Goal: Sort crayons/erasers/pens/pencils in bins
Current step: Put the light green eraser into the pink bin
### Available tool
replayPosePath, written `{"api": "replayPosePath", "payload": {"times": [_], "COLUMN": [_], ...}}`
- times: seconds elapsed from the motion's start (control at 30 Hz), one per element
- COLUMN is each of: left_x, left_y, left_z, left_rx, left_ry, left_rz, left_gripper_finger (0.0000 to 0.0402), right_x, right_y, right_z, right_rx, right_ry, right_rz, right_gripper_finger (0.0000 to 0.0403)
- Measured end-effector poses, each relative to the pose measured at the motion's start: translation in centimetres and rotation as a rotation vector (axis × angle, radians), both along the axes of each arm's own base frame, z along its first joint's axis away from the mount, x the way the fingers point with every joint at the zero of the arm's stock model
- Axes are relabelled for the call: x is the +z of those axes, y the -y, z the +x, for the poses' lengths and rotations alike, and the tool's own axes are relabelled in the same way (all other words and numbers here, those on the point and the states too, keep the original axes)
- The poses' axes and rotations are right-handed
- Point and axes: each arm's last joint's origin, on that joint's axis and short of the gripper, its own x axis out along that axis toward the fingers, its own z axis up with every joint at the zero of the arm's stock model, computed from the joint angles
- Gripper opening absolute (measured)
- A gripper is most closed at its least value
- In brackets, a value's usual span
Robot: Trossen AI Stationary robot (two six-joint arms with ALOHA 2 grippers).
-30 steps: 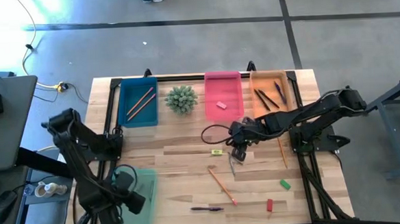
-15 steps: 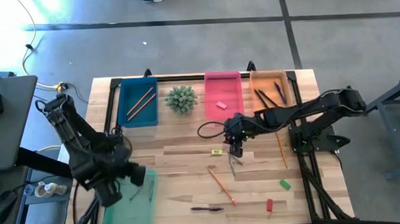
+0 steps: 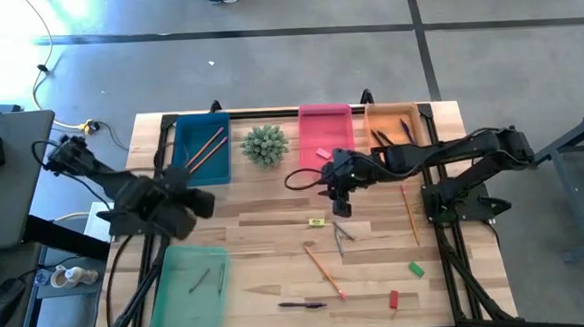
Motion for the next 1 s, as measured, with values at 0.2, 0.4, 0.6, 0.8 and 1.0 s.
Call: {"api": "replayPosePath", "payload": {"times": [0.2,0.4,0.6,0.8,1.0], "left_x": [0.7,1.0,1.0,1.0,1.0], "left_y": [-2.4,-4.1,-5.3,-5.8,-6.0], "left_z": [-0.9,-1.3,-1.5,-1.3,-0.9], "left_rx": [0.024,0.019,-0.009,-0.032,-0.059], "left_ry": [-0.013,-0.068,-0.139,-0.157,-0.135], "left_rz": [0.019,0.048,0.016,-0.005,0.007], "left_gripper_finger": [0.0163,0.0163,0.0163,0.0163,0.0163], "right_x": [-1.2,-3.4,-4.9,-6.9,-8.7], "right_y": [-0.1,-0.3,-0.9,-2.1,-3.7], "right_z": [0.7,1.8,2.3,2.9,3.5], "right_rx": [0.026,0.009,-0.025,-0.005,0.029], "right_ry": [-0.044,-0.119,-0.182,-0.249,-0.286], "right_rz": [-0.013,0.041,0.095,0.072,0.067], "right_gripper_finger": [0.0132,0.0154,0.0188,0.0194,0.0194]}}
